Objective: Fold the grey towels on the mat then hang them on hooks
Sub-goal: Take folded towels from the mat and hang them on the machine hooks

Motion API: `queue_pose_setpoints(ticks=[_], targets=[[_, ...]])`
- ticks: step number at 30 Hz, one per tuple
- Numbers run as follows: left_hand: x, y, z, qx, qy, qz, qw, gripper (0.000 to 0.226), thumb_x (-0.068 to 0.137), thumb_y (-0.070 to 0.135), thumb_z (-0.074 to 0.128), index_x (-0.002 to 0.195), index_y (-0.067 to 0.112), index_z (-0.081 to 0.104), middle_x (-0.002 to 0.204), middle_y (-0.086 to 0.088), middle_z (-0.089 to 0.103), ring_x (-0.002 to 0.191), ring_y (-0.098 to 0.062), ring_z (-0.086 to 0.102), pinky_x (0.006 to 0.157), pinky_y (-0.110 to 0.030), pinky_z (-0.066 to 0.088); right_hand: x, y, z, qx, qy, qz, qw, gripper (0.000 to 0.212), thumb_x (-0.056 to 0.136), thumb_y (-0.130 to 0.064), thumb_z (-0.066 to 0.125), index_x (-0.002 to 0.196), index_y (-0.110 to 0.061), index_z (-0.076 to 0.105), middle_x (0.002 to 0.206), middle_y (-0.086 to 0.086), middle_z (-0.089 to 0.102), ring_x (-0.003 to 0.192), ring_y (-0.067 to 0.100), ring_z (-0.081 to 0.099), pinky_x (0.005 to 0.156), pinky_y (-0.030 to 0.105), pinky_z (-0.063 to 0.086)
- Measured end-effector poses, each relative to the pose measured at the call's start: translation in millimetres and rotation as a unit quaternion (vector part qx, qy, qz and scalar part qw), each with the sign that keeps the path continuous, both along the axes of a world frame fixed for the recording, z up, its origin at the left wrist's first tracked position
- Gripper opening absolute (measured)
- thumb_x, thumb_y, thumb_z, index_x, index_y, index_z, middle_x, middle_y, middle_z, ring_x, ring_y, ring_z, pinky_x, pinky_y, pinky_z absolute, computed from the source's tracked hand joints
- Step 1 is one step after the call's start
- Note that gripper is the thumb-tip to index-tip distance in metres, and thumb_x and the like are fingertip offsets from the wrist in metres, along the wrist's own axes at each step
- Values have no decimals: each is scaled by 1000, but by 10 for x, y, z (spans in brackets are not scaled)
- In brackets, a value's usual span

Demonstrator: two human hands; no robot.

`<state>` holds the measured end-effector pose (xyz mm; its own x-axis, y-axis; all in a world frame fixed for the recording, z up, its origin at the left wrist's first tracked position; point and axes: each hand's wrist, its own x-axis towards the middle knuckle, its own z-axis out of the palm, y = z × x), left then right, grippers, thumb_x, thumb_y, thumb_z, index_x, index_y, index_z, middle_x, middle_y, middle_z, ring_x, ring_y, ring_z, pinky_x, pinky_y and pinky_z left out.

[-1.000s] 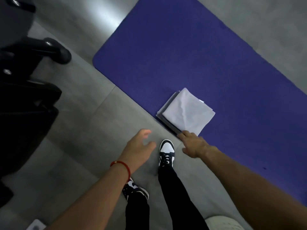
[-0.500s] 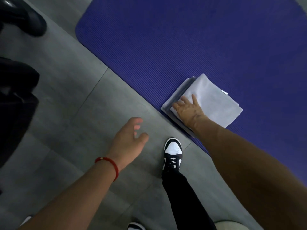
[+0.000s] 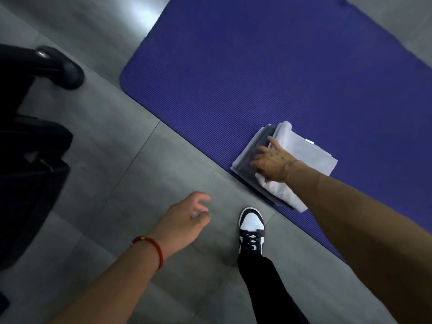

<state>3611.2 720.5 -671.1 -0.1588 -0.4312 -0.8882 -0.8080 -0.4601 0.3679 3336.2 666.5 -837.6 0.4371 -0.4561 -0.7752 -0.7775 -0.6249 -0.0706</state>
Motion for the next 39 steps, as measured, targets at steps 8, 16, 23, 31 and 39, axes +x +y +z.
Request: queue_pose_setpoints(ticks=[8,16,23,31,39], targets=[[116,507,1090,-67,66,-18,995,28,89,21,63,107,43,63,99,23,69,92,13,60,90,-18,48,-13,703,2071,-89,-255,-121,955,33,78,-29,81,99,-17,59,80,-1,67,80,26,67,116,55,33],[1004,1370,3590,-296,50,-106,948,73,75,51,63,140,40,33,136,14,47,122,-11,50,101,-36,47,1866,1772,5111,-21,-506,-345,790,30,81,-34,83,88,-22,56,81,-13,63,74,8,60,67,21,47],[2937,2587,5123,-439,51,182,878,42,85,42,71,121,44,51,107,27,66,100,9,60,81,-13,46,3874,2480,6476,-120,-635,-216,732,27,85,-43,78,104,-36,62,113,-14,56,108,11,59,84,19,48],[4245,3976,5616,-494,77,386,776,54,89,24,71,133,50,54,125,30,63,118,8,58,96,-16,50,5605,3263,7051,-9,-654,-67,754,17,92,-27,74,99,-34,61,99,-14,63,95,11,64,77,19,50],[4922,4429,5745,-433,173,564,682,29,99,21,61,127,27,63,114,-7,73,107,-25,71,86,-50,60,6617,3300,7206,181,-645,-11,743,8,96,-19,69,103,-23,66,97,-7,70,94,17,68,78,25,55]])
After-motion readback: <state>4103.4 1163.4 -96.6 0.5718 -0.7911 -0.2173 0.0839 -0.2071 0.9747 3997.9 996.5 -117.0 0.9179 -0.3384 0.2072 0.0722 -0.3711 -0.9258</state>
